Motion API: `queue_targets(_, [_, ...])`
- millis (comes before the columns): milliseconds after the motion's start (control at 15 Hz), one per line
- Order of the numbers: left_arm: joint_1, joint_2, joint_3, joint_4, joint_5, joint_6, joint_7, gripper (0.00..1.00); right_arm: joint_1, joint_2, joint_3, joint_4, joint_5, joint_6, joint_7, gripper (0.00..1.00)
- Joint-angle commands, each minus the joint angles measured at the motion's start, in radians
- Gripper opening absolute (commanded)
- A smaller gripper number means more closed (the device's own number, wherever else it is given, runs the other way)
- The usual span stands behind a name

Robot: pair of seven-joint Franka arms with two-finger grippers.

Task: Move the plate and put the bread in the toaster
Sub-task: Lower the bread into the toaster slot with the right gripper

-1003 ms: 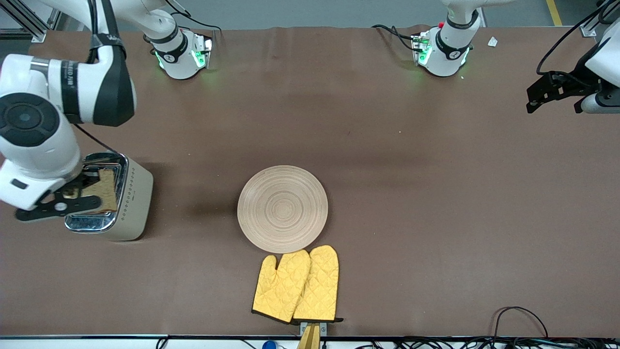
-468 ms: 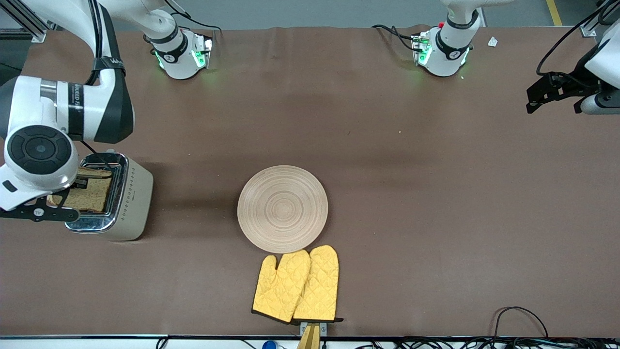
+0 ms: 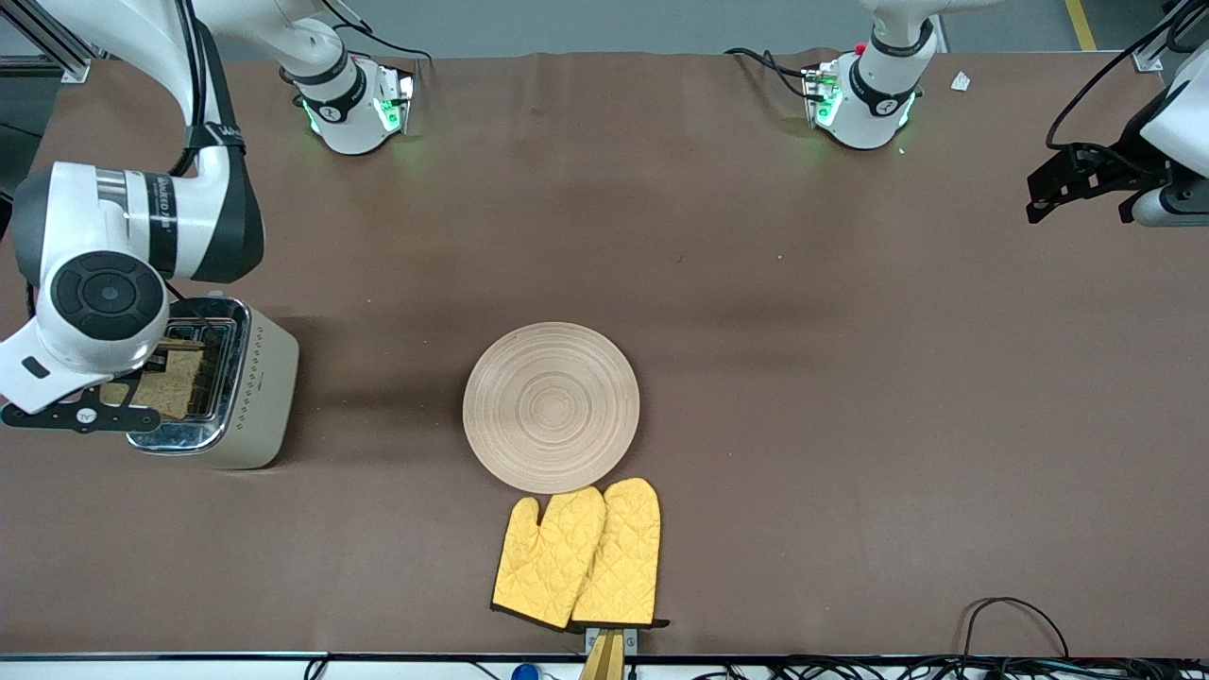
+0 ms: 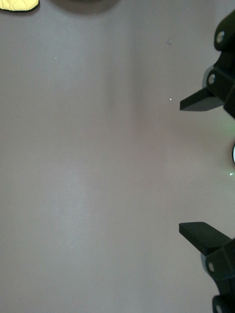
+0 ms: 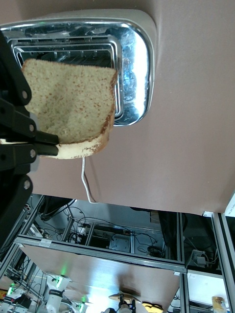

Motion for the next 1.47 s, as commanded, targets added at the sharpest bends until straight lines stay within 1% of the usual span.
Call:
queue_targets(0, [0.003, -0.001, -0.004, 0.003, 0.015, 0.003, -0.002, 1.0, 0.003, -0.065, 0.007, -0.076, -0.033, 0.025, 0.022, 0.0])
queue_targets(535, [0.003, -0.001, -0.004, 0.001, 0.015, 0.003, -0.002, 1.0, 0.007, -0.057, 0.009, -0.1, -0.033, 0.065, 0.022, 0.0])
queue_targets(735, [0.005, -0.001, -0.004, 0.003, 0.014, 0.003, 0.003, 1.0, 0.006, -0.066, 0.009, -0.142, -0.037, 0.103, 0.019, 0.0])
queue_targets(869, [0.005, -0.001, -0.003, 0.001, 0.014, 0.003, 0.004, 1.0, 0.006, -0.069, 0.009, -0.15, -0.042, 0.113, 0.019, 0.0])
queue_targets(1003, [0.005, -0.001, -0.001, 0.001, 0.014, 0.003, 0.006, 1.0, 0.006, -0.069, 0.009, -0.151, -0.054, 0.114, 0.017, 0.0])
queue_targets(1203, [0.005, -0.001, 0.001, 0.001, 0.014, 0.003, 0.01, 1.0, 0.0, -0.069, 0.009, -0.153, -0.088, 0.137, -0.044, 0.0])
queue_targets(1337, [0.005, -0.001, 0.004, 0.001, 0.012, 0.003, 0.012, 1.0, -0.003, -0.068, 0.007, -0.154, -0.092, 0.143, -0.054, 0.0])
queue_targets(1404, [0.006, -0.001, 0.005, 0.001, 0.006, 0.003, 0.013, 1.0, -0.003, -0.068, 0.007, -0.162, -0.117, 0.145, -0.054, 0.0])
